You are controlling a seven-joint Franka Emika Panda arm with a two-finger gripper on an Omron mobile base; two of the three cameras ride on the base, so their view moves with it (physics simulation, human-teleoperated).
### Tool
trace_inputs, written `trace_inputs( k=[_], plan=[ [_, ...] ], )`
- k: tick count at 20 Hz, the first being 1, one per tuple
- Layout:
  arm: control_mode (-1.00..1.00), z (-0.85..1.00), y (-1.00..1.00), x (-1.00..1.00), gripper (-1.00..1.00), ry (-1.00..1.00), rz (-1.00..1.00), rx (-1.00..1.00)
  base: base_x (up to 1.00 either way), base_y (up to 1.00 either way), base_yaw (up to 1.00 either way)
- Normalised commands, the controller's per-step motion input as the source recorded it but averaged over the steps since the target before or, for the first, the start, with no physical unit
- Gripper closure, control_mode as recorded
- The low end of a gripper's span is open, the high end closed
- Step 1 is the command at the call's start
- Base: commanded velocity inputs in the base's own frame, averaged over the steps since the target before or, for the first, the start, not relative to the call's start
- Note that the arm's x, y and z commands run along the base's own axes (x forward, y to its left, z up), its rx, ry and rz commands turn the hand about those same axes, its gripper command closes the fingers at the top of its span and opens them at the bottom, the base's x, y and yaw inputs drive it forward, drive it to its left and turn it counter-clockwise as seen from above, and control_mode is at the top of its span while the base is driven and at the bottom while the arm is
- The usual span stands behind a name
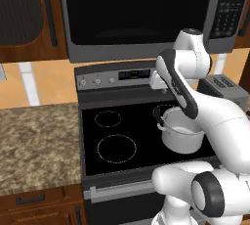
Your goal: Put the squash and avocado in the pot. Retrieve the spatula and lightly stir the vegetables in the pot.
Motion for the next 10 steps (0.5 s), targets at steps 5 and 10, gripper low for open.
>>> trace_inputs(
  k=[5, 10],
  plan=[
    [1.0, -0.01, -0.12, 0.0, -1.0, 0.0, 0.0, 0.0, 0.0, -0.59, 0.0],
    [1.0, 0.0, 0.0, 0.0, -1.0, 0.0, 0.0, 0.0, 0.0, -1.0, 0.0]
  ],
)
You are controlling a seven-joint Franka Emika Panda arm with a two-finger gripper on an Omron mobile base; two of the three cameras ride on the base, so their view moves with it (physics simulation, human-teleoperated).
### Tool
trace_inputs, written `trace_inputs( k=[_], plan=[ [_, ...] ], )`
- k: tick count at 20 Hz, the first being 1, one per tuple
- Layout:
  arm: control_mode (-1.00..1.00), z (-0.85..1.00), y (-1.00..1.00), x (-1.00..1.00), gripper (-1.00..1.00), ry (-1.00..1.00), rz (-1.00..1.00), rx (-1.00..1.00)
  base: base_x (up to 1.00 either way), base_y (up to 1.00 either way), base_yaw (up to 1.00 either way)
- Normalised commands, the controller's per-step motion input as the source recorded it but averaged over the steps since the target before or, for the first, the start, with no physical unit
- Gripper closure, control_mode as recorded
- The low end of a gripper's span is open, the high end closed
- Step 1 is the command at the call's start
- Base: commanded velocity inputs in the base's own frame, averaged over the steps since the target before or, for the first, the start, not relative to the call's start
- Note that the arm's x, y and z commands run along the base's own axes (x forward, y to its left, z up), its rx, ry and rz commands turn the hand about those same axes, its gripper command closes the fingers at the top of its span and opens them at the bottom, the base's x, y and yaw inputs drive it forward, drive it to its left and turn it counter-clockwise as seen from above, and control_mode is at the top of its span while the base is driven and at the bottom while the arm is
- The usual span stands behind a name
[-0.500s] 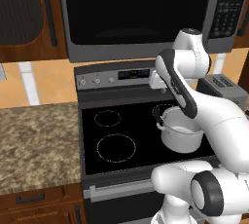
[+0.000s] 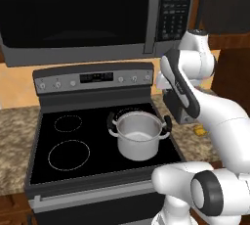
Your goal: Put the squash and avocado in the pot. Retrieve the spatula and lightly stir the vegetables in the pot.
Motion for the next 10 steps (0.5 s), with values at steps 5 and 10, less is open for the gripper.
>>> trace_inputs(
  k=[5, 10],
  plan=[
    [1.0, 0.0, 0.0, 0.0, -1.0, 0.0, 0.0, 0.0, 0.0, -0.41, 0.0],
    [-1.0, -0.17, -0.07, 0.0, -1.0, 0.01, -0.01, 0.0, 0.0, 0.0, 0.0]
  ],
)
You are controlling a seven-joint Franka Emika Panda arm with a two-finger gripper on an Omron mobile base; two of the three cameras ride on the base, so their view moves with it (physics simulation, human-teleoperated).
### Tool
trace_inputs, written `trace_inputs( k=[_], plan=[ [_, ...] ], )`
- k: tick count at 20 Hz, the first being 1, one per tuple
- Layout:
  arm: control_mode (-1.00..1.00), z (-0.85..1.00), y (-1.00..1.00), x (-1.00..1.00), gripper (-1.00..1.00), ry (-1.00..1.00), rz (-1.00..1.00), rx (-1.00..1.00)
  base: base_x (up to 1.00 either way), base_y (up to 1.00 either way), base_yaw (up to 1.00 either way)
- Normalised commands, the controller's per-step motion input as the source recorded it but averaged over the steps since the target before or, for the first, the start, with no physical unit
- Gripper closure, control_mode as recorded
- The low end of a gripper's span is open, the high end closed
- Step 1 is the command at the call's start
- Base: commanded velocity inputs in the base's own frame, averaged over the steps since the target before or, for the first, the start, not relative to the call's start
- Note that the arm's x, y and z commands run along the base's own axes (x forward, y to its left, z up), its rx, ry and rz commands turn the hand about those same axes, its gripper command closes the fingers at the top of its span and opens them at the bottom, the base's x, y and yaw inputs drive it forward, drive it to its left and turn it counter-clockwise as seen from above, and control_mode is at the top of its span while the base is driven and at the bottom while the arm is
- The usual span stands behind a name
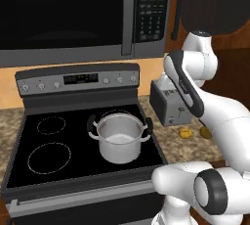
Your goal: Put the squash and avocado in the pot. Retrieve the spatula and lightly stir the vegetables in the pot.
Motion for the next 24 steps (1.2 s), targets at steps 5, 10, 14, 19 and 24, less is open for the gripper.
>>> trace_inputs(
  k=[5, 10, 14, 19, 24],
  plan=[
    [-1.0, -0.62, -0.62, 0.0, -1.0, 0.09, -0.12, -0.02, 0.0, 0.0, 0.0],
    [-1.0, -0.84, -0.57, -0.01, -1.0, 0.02, -0.05, -0.06, 0.0, 0.0, 0.0],
    [-1.0, -0.97, -0.45, 0.0, -1.0, 0.0, 0.02, -0.2, 0.0, 0.0, 0.0],
    [-1.0, -0.65, -0.12, 0.0, -1.0, 0.01, 0.01, -0.03, 0.0, 0.0, 0.0],
    [-1.0, -0.48, -0.07, 0.14, -1.0, 0.01, 0.0, 0.0, 0.0, 0.0, 0.0]
  ],
)
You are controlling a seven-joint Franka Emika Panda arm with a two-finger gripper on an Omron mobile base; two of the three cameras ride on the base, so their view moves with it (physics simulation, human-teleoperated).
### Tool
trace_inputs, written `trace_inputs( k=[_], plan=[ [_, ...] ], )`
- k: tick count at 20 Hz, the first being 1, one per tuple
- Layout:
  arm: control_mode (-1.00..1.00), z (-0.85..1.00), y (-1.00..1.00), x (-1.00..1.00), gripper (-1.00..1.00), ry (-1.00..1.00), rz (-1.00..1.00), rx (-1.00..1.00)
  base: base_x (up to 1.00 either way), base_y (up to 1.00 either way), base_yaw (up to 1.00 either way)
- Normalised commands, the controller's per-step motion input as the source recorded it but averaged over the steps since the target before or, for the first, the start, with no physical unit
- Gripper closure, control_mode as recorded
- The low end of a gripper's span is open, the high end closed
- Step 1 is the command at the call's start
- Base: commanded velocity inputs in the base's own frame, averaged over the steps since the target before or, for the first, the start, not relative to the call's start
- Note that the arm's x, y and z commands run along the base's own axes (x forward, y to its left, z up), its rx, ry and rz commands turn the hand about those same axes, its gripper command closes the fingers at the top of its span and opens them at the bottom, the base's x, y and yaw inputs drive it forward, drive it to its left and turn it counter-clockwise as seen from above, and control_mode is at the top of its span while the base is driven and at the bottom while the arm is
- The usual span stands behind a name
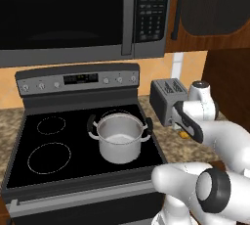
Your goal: Put the squash and avocado in the pot. Retrieve the spatula and lightly stir the vegetables in the pot.
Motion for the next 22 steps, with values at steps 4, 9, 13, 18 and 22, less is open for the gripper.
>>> trace_inputs(
  k=[4, 9, 13, 18, 22],
  plan=[
    [-1.0, -0.41, -0.21, 0.26, -1.0, 0.02, 0.0, 0.0, 0.0, 0.0, 0.0],
    [-1.0, -0.34, -0.15, 0.24, -1.0, 0.01, 0.0, 0.01, 0.0, 0.0, 0.0],
    [-1.0, -0.3, 0.0, 0.22, -1.0, -0.01, 0.0, 0.08, 0.0, 0.0, 0.0],
    [-1.0, -0.26, 0.0, 0.16, -1.0, -0.07, 0.0, 0.1, 0.0, 0.0, 0.0],
    [-1.0, -0.11, -0.01, 0.21, -1.0, 0.0, 0.0, 0.03, 0.0, 0.0, 0.0]
  ],
)
